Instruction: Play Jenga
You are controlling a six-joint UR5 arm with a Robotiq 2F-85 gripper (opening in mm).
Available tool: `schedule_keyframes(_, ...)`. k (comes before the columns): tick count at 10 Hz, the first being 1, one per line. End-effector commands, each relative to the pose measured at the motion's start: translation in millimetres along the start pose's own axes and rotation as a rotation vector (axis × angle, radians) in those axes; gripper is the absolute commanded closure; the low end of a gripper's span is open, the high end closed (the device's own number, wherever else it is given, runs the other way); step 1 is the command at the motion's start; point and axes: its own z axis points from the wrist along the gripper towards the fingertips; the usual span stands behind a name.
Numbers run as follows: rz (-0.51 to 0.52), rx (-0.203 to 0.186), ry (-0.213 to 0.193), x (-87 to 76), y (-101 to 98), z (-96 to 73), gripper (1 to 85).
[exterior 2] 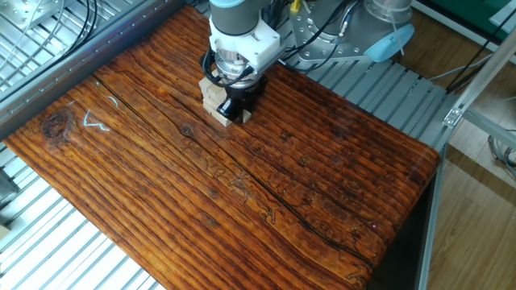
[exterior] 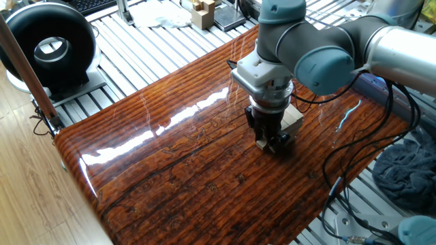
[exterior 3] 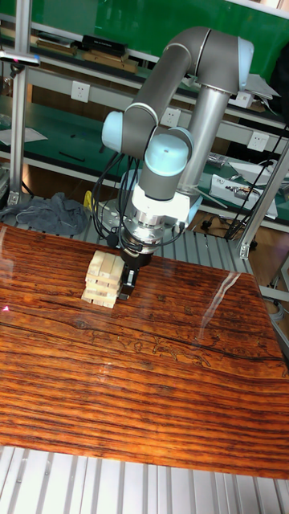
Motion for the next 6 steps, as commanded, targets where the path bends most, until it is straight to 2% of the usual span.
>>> schedule_keyframes(1, 0.021, 0.008, -0.025, -5.5, -2.6, -1.3, 51.0)
schedule_keyframes(6, 0.029, 0.005, -0.049, -7.4, -3.2, -5.2, 51.0)
